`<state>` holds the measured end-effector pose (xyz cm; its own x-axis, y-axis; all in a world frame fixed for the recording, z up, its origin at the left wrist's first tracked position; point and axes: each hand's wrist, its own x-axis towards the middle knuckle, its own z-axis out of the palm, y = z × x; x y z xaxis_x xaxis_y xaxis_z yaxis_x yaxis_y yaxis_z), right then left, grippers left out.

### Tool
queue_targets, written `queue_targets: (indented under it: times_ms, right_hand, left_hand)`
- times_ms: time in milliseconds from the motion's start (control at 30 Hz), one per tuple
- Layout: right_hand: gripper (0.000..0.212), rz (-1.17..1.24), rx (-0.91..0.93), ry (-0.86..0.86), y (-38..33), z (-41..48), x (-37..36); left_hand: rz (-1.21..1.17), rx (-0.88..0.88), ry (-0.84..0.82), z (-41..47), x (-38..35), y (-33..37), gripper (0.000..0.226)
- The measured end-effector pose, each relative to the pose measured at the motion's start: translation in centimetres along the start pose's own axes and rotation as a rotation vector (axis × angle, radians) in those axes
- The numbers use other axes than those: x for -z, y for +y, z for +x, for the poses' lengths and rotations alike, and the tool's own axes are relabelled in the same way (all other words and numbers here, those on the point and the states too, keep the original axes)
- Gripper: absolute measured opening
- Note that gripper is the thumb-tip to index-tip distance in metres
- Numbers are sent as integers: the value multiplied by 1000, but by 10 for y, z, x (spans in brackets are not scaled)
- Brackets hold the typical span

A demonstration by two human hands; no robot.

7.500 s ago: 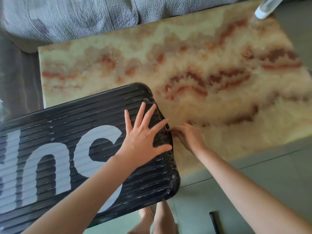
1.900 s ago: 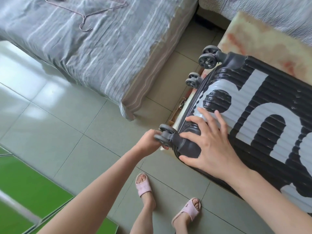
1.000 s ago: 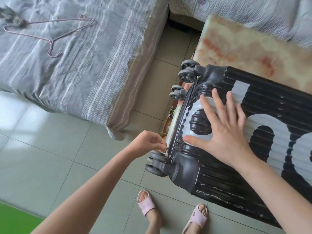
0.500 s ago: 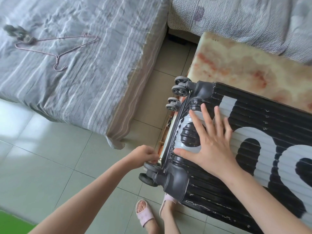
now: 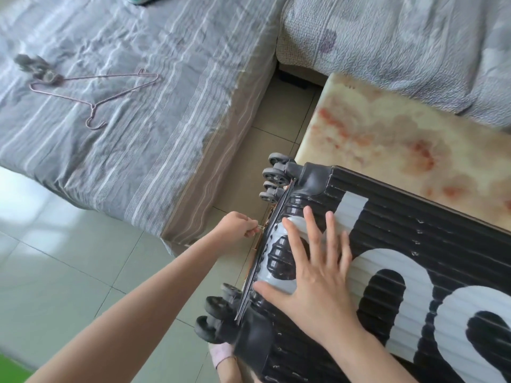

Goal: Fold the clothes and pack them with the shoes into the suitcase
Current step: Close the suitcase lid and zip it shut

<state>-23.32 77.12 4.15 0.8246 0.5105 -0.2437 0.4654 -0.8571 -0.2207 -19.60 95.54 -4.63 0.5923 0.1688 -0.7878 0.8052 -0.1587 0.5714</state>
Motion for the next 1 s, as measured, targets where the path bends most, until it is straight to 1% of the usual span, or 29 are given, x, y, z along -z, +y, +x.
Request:
queue_targets:
  times_ms: [133,233,300,367,400,467,567,633,733,800,900,1000]
  right_hand:
    - [103,27,-6,-9,0,1,0]
    - [100,116,12,13,6,2,6]
    - [99,185,-29,78,18,17,18]
    - [105,204,-111,139,36,45,31]
    - [110,195,-159,118,46,63,39]
    - [120,152,-223,-20,64,95,53]
    - [121,112,-224,-232,75,120,64]
    - [119,132,-224,-287,76,123,67]
    - [115,126,-209,-257,75,121,66]
    - [112,122,-196,-236,75,120,66]
    - [109,138,-176,-204,74,116,67]
    - [108,149,-169,-173,73,113,68]
  left_hand:
    - [-16,31,-9,9,-1,10,26]
    - [-120,74,5,15,-5,19,28]
    - [-126,92,-12,17,-5,24,28]
    - [-93,99,-81,19,-1,24,24]
    - [-56,73,-116,19,4,22,21]
    - [30,-29,-167,16,14,18,20]
    - [93,-122,-233,12,23,14,16]
    - [79,-120,-205,9,21,11,16]
    - [0,-109,-83,8,12,8,15]
    - [-64,-103,-34,8,8,10,12]
    - [-79,-111,18,13,4,16,18]
    - [-121,-125,26,20,1,27,21]
